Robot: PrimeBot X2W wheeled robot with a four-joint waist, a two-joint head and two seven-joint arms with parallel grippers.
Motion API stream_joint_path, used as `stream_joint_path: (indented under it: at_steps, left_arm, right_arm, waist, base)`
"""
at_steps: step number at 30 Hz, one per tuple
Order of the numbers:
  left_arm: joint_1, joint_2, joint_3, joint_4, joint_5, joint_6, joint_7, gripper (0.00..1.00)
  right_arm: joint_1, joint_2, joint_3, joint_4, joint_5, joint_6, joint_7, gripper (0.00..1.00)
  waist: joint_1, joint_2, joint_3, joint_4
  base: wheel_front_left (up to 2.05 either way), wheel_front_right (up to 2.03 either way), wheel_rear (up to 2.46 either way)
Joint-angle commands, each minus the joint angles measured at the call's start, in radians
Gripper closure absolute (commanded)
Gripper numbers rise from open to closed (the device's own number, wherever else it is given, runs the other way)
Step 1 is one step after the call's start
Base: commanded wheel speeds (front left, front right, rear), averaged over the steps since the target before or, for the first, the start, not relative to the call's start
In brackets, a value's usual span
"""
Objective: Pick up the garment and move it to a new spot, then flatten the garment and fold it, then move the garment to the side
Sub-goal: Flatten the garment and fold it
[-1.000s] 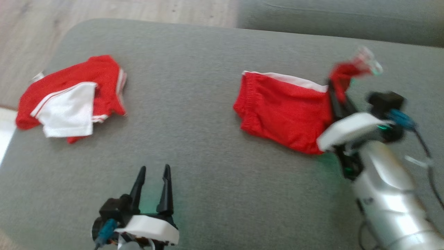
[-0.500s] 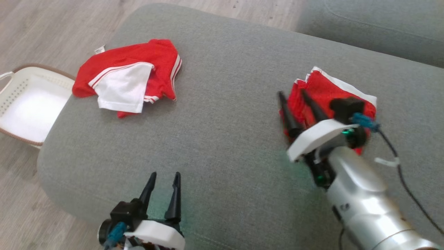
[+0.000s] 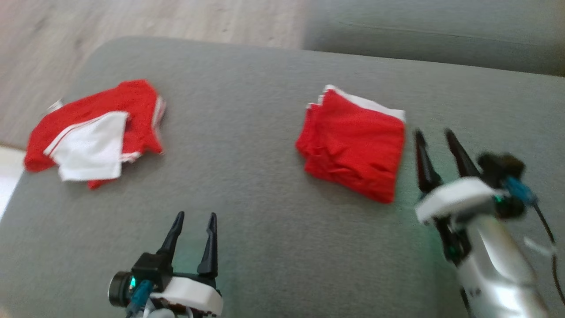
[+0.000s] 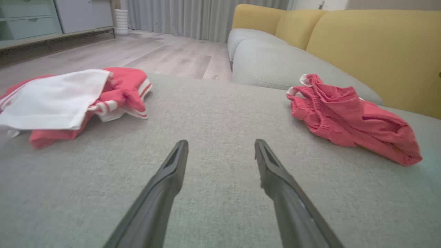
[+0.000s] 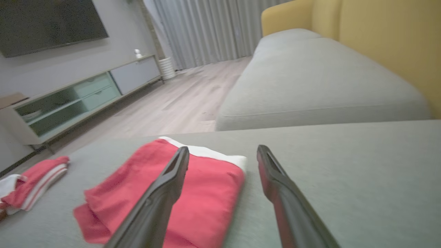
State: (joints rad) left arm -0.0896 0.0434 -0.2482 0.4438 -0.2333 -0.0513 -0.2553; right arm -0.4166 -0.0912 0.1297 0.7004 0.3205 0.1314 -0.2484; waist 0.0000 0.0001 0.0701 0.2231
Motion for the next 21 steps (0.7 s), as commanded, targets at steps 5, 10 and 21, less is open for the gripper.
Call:
stream_joint_path:
  at_steps: [5,10,21]
  left_arm:
    - [-0.010,0.007,0.071,-0.040,0.071,0.018,-0.006,0.00]
    - [0.030,0.007,0.086,-0.054,0.119,0.026,-0.006,0.00]
    - [0.061,0.007,0.090,-0.071,0.129,0.041,-0.006,0.00]
  right_arm:
    - [0.099,0.029,-0.133,-0.079,-0.115,-0.001,-0.013,0.00]
    - [0.196,0.039,-0.212,-0.102,-0.153,-0.001,-0.013,0.00]
    - [0.244,0.041,-0.185,-0.117,-0.117,-0.001,-0.013,0.00]
  waist:
    - [0.0000,-0.0001,-0.040,-0.094]
    - [0.0000,-0.0001,-0.064,-0.140]
    - [0.0000,-0.0001,-0.070,-0.163]
  base:
    - [0.00,0.00,0.00]
    - [0.00,0.00,0.00]
    - [0.00,0.00,0.00]
